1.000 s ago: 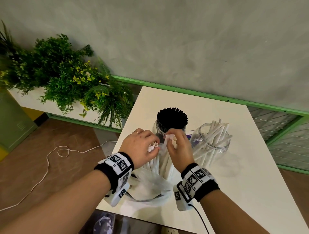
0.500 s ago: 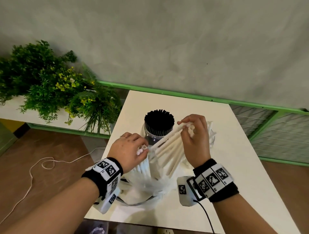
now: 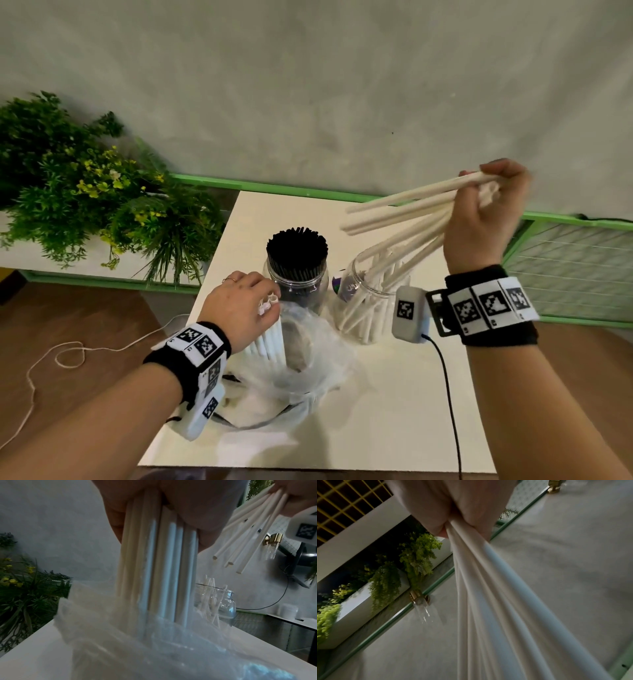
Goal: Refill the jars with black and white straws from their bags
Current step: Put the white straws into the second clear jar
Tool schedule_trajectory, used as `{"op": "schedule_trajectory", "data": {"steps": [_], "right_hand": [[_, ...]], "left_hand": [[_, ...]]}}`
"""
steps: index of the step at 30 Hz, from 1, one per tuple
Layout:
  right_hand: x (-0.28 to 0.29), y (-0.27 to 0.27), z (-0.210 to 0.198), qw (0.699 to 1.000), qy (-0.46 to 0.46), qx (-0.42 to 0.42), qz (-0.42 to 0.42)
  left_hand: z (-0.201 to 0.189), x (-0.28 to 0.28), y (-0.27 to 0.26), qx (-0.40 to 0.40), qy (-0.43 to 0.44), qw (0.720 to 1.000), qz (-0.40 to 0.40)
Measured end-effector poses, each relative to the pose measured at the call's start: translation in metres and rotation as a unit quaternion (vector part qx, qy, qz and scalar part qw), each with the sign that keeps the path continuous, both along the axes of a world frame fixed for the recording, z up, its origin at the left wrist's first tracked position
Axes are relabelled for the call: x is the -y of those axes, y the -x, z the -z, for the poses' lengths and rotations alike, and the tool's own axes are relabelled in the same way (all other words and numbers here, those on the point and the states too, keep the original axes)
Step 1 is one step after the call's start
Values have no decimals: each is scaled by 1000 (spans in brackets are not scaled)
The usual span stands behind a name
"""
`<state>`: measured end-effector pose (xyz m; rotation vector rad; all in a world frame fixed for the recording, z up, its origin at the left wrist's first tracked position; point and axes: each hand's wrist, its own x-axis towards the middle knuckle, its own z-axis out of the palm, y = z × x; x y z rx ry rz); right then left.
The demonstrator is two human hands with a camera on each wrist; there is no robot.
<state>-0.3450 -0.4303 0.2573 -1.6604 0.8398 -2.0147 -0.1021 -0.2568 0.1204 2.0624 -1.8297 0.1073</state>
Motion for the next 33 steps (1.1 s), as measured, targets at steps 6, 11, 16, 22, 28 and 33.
{"op": "schedule_trajectory", "data": {"steps": [6,11,16,22,28,33], "right_hand": [[14,5,7,998,42,52,12],[23,-6,35,992,66,-103,23],[33,-11,57,980,12,-198,-29],[43,-27,78,973,1,-221,-62],[49,-42,120,949,-3,-300,-97],[57,-36,140,927,-34,-351,-127]], "left_hand": [[-2,-4,4,12,4,1000,-5],[-7,1,6,5,-2,1000,-24],[-10,8,17,-1,-12,999,-50],[-10,12,23,3,-7,998,-67],[-12,11,23,-3,-14,997,-75],[-11,11,20,-14,-23,996,-81]]}}
